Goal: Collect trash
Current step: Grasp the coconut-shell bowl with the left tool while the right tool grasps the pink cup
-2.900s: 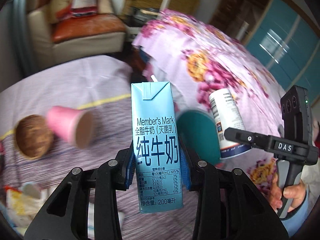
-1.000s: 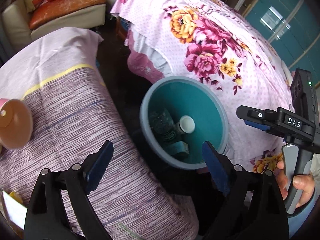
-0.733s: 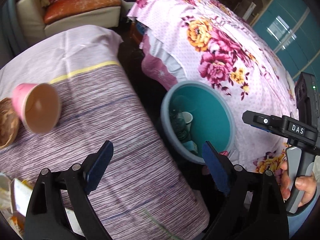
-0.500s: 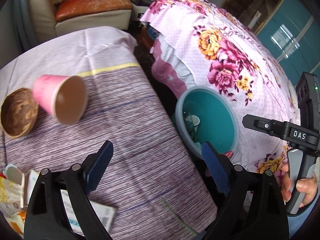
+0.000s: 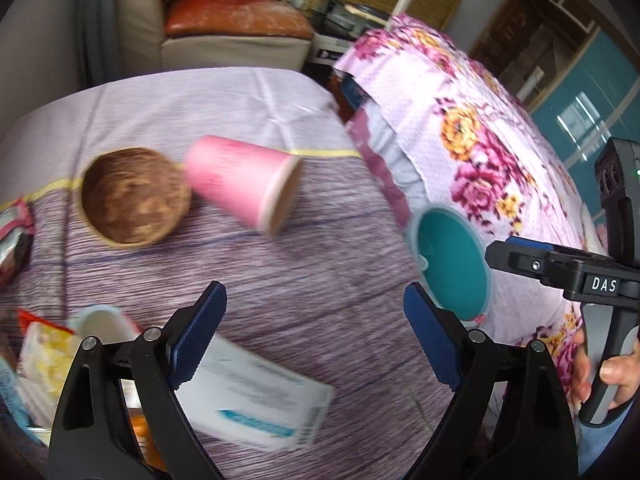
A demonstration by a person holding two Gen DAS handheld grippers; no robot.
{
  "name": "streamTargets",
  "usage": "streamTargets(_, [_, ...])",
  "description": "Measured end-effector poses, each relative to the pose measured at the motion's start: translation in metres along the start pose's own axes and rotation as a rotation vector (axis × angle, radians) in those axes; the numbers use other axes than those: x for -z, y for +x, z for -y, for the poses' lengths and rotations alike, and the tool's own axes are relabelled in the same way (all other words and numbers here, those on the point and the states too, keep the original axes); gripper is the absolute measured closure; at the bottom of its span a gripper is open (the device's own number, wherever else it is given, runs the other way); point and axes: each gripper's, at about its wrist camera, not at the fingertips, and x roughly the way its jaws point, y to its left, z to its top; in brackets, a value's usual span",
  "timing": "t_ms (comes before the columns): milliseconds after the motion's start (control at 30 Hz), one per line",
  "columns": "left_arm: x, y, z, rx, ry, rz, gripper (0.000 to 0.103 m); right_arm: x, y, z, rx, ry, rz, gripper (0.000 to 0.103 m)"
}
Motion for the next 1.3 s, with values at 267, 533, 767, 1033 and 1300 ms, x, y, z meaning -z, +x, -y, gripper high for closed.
streamTargets(267, [-0.007, -0.027, -0.069, -0.08, -0.086, 0.047, 0.012, -0.036, 0.028, -0.078, 0.016, -0.215, -0.086, 0.019])
streamTargets(533, [-0.022, -0.04, -0.133, -0.18, -0.135, 0.05, 0.012, -0.079, 0.073, -0.142, 0.038, -0.385, -0.188, 0.019])
streamTargets(767, [-0.029, -0.029, -0.171, -0.204, -0.17, 0.002, 0.012, -0.104, 0.127, -0.177, 0.041, -0.493, -0.275, 0.019])
streamTargets(1033, [-0.044, -0.004, -0.177, -0.195, -0.156, -0.046, 0.012, -0.101, 0.163, -0.181, 0.05, -0.541, -0.34, 0.019])
streamTargets(1300, [-0.058, 0.022, -0.165, -0.156, -0.136, -0.073, 0.014, -0.085, 0.151, -0.164, -0.006, -0.5, -0.29, 0.039])
